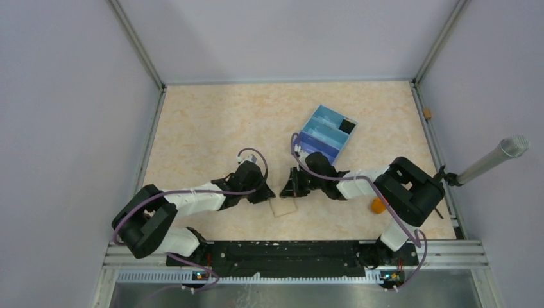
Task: Put the credit cards into the card holder
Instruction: Close the card holder at the center of the board.
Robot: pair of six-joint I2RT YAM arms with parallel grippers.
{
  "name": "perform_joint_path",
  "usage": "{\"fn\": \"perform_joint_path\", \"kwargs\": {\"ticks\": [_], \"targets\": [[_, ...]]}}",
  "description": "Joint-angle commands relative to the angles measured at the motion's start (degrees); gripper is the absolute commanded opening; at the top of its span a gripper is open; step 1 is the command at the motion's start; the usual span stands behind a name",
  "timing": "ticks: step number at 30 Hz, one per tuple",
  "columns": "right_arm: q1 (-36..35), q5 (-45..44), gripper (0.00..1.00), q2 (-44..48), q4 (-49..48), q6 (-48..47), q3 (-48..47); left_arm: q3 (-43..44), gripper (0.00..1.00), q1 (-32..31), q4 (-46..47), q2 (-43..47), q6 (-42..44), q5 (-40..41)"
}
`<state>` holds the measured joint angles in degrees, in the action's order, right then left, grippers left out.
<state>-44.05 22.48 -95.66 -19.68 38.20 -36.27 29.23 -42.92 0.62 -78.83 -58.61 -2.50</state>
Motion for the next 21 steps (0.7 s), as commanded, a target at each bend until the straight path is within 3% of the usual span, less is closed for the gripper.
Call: {"fn": "perform_joint_path", "kwargs": {"ticks": [1,8,21], "targets": [[3.34,-8.43,0.0,-5.36,7.56,-3.6,5.56,-2.51,0.2,-0.24,-9.85,-1.42,3.06,4.7],[3.09,-6.49,0.0,-5.4,0.81,-0.96,10.94,-1.74,0.2,-0.24,-11.2,-2.17,2.62,4.79],[-4.96,-14.45,0.0,1.46,-3.98,3.2,16.81,-0.78,0.18,-0.15,-9.64,-3.63,-0.21,3.34]]}}
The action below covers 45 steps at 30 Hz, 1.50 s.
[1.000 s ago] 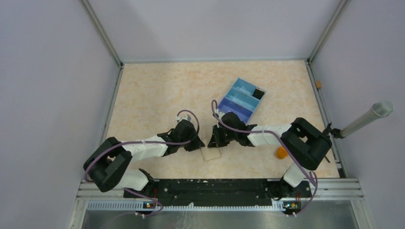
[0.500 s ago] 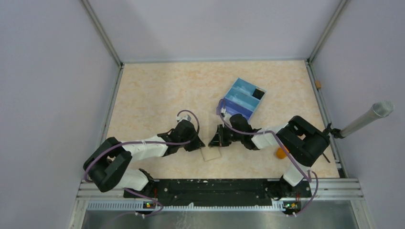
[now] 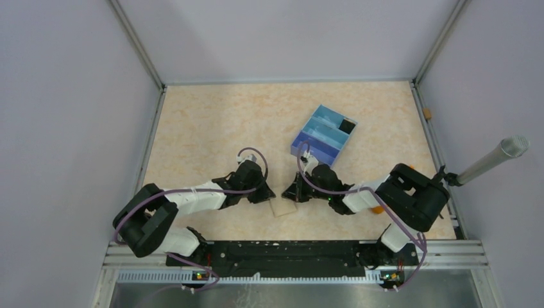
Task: Put the credit cards into the card holder
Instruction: Close the card holder at the center of the board.
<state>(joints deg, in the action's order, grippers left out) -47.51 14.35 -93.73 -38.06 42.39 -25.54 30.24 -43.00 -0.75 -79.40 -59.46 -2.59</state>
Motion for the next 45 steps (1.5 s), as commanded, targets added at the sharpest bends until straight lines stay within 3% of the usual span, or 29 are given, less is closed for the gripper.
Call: {"fn": "perform_joint_path", "kwargs": {"ticks": [1,9,14,22,37,45], "targets": [[-1.53,-6.54,0.0,-0.11,13.86,-0.46,6.77,-1.76,0.18,-0.08,-8.01,-3.05,0.45,3.2],[-6.48,-10.72,0.0,-1.53,18.54,2.3,4.54,-1.65,0.18,-0.11,-8.3,-2.4,-0.62,2.94],[-11.16,-18.99,0.0,0.5,27.6,5.43,1.33,-1.7,0.18,-0.06,-8.92,-1.48,-0.74,2.92],[-16.99,-26.0,0.0,4.17,36.4,15.51,2.48,-1.73,0.17,0.02,-9.98,1.32,-2.0,1.08],[-31.73,-44.1,0.0,-0.37,59.73,32.91,-7.61,-3.09,0.14,-0.02,-9.33,3.82,-3.37,1.48],[-34.42,-44.99,0.0,-1.19,60.18,33.82,-10.58,-2.79,0.12,-0.06,-10.05,1.88,-2.65,3.55]]}}
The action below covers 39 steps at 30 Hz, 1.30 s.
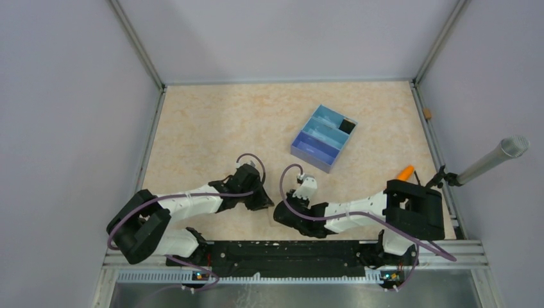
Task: Put the credit cards into the card holder
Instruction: Close the card holder at the center of the board.
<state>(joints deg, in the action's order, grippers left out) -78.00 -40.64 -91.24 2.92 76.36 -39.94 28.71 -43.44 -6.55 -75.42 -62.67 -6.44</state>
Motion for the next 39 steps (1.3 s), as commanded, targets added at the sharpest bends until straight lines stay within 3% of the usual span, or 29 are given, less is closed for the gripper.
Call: {"fn": "perform_joint_path", "kwargs": {"ticks": [1,7,14,21,29,34,39], "targets": [[-4.38,9.95,0.0,-3.81,19.19,0.23,3.76,-1.35,0.12,0.37,-4.53,-2.29,0.68,8.24],[-7.47,6.96,0.0,-2.12,24.41,3.52,1.53,-0.77,0.07,0.25,-5.55,-3.77,1.48,10.91],[-9.34,6.05,0.0,-2.21,23.38,3.26,0.98,-0.25,0.06,-0.46,-5.28,-5.28,1.59,11.09],[-9.63,6.17,0.0,-3.53,20.6,-0.82,-0.24,-0.23,0.06,-0.7,-5.14,-5.62,1.59,11.18],[-5.19,7.79,0.0,4.81,29.54,-8.14,-4.59,0.04,0.06,-0.77,-4.66,-4.01,2.21,11.65],[-0.7,13.08,0.32,12.11,34.65,-15.39,-6.69,1.31,0.13,-0.85,-4.63,-2.81,4.11,12.15],[5.86,20.4,0.52,13.75,34.5,-24.01,-8.15,2.09,0.32,-1.2,-5.01,1.54,5.97,12.6]]}}
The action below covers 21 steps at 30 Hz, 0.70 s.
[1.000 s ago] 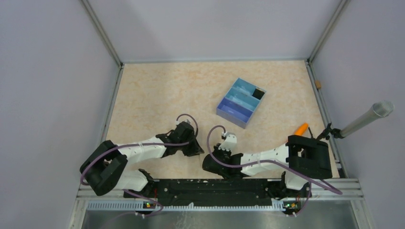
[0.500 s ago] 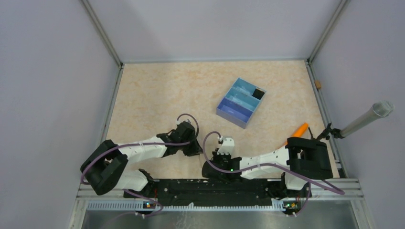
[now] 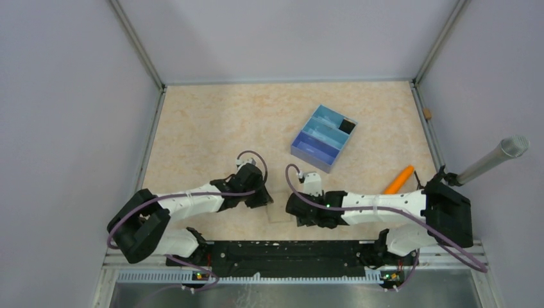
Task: Put the credit cards into the card holder
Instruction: Close the card holder at the center of the board.
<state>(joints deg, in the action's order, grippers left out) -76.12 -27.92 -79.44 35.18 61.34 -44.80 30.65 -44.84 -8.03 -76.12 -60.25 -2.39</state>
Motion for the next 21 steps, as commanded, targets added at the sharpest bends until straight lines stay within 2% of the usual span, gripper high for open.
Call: {"fn": "perform_joint_path", "kwargs": {"ticks": [1,4,10,16,21], "targets": [[4.91,8.89,0.54,2.08,1.67,-10.51,-3.69,0.25,0.36,0.19,-3.94,3.37,3.78,8.74],[7.23,12.12,0.58,1.57,-0.13,-14.28,-6.06,0.82,0.43,0.19,-6.49,6.81,4.69,9.82],[10.15,14.79,0.58,-3.73,-1.31,-19.8,-14.14,-0.61,0.52,0.19,-8.71,12.69,4.38,9.14],[11.93,13.76,0.45,-11.76,1.19,-21.65,-20.27,-4.3,0.52,0.19,-3.83,14.32,2.39,5.38],[12.32,11.4,0.35,-14.02,3.29,-21.26,-21.62,-5.36,0.49,0.11,-0.86,12.49,1.9,3.05]]}}
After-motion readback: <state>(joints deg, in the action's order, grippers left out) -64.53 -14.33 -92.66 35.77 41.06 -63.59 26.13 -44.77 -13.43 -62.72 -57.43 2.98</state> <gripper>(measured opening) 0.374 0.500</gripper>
